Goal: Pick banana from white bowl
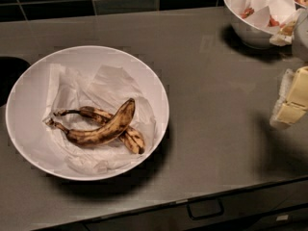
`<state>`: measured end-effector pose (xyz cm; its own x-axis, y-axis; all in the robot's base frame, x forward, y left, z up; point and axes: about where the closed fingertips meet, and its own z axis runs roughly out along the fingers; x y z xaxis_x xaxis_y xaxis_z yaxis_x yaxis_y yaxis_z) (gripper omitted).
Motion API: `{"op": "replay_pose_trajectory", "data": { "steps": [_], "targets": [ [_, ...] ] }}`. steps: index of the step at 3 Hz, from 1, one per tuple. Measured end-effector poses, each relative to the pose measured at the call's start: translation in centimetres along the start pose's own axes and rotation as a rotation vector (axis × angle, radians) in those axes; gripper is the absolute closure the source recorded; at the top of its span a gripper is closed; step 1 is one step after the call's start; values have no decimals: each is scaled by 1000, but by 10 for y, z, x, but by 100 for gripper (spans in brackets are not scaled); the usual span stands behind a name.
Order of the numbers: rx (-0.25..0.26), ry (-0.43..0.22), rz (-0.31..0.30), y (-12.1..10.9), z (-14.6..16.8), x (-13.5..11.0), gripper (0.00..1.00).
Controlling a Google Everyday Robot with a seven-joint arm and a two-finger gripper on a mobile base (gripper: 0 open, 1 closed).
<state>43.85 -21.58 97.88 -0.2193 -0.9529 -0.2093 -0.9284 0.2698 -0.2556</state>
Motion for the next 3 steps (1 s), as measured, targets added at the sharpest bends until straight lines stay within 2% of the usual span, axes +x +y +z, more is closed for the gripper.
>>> {"op": "replay_pose_trajectory", "data": {
  "steps": [1, 2, 3],
  "targets": [
    [4, 0, -6, 0, -1, -3, 0],
    [-19, 30, -111, 7, 9, -40, 0],
    [-62, 30, -228, 18, 26, -83, 0]
  ]
}}
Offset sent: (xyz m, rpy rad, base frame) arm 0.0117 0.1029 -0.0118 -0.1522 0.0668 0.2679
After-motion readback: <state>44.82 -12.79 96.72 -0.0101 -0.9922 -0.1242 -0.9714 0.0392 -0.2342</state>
